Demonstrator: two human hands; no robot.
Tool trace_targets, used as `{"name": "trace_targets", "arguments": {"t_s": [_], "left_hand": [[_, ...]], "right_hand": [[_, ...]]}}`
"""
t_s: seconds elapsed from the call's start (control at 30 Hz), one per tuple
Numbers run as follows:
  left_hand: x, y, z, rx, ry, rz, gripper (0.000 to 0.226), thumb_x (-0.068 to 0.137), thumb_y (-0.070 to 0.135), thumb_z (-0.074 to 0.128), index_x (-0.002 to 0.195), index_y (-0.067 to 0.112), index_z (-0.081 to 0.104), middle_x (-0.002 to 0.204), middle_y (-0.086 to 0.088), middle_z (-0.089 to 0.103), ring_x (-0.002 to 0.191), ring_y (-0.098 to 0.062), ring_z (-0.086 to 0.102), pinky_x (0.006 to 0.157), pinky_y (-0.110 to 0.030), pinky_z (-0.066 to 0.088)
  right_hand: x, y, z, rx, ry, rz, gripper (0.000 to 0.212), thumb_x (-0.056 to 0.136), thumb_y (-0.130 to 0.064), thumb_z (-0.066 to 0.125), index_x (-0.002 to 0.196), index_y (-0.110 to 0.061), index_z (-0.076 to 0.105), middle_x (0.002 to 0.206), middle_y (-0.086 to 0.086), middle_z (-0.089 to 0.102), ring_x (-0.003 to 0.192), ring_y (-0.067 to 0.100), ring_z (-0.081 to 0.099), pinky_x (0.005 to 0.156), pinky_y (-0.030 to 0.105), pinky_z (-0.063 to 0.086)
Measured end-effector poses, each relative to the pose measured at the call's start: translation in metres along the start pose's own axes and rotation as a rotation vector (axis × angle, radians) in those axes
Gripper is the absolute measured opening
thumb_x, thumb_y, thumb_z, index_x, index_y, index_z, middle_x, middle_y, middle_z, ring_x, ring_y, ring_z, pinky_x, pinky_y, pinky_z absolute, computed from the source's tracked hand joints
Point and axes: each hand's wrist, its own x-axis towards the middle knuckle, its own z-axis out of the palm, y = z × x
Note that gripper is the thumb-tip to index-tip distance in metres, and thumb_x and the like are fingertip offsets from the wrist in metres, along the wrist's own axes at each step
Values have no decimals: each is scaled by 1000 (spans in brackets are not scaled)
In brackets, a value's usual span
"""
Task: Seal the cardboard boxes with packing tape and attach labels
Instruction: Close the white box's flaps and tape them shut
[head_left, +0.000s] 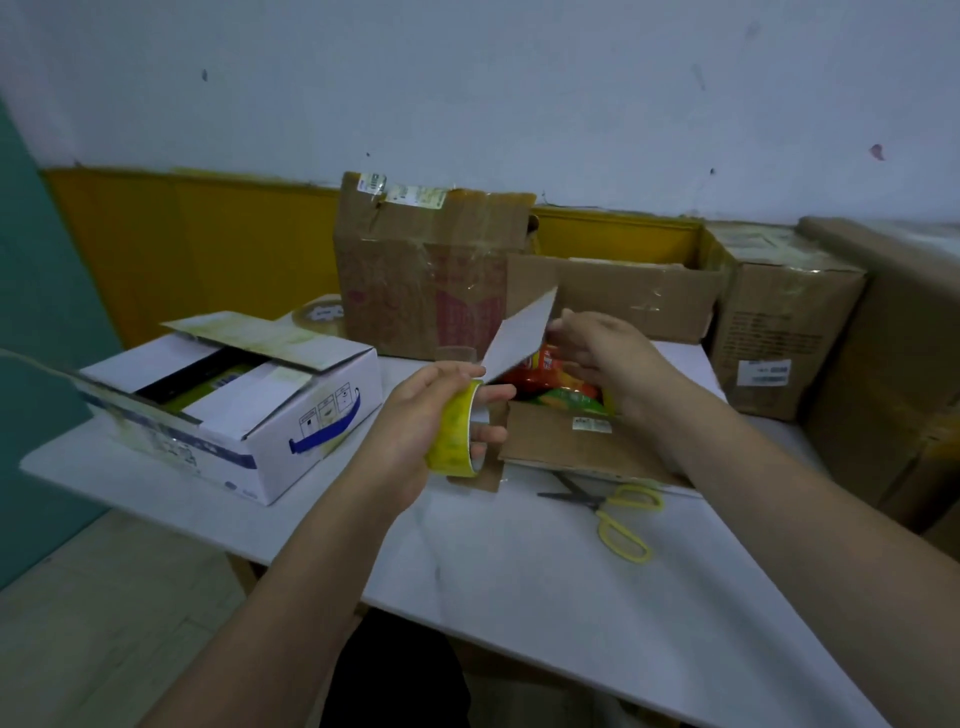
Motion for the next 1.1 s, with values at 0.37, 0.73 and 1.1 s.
{"name": "trace_targets", "arguments": {"t_s": [0.37, 0.73, 1.1], "left_hand": [[-1, 31, -15, 87, -79, -99, 25, 100, 29, 53, 118, 13, 61, 108, -11, 76, 66, -22, 72, 57, -27, 55], [6, 17, 22, -60, -24, -356, 24, 104, 20, 50, 122, 8, 58, 93, -18, 76, 62, -23, 74, 45, -22, 54], [6, 28, 37, -32, -10, -366, 27, 105, 24, 48, 125, 9, 56, 102, -24, 74, 61, -23, 74, 44, -22, 53]], "right_hand": [[20, 31, 41, -764, -576, -458, 75, 98, -37, 58, 159, -29, 16, 164, -12, 16, 151, 5, 14, 125, 36, 17], [2, 18, 34, -173, -367, -260, 34, 107, -22, 40, 113, -9, 70, 107, 5, 72, 99, 11, 66, 91, 27, 51], [0, 12, 28, -182, -252, -235, 12, 88, -17, 72, 77, -12, 73, 74, 0, 73, 69, 8, 65, 66, 24, 52]]}}
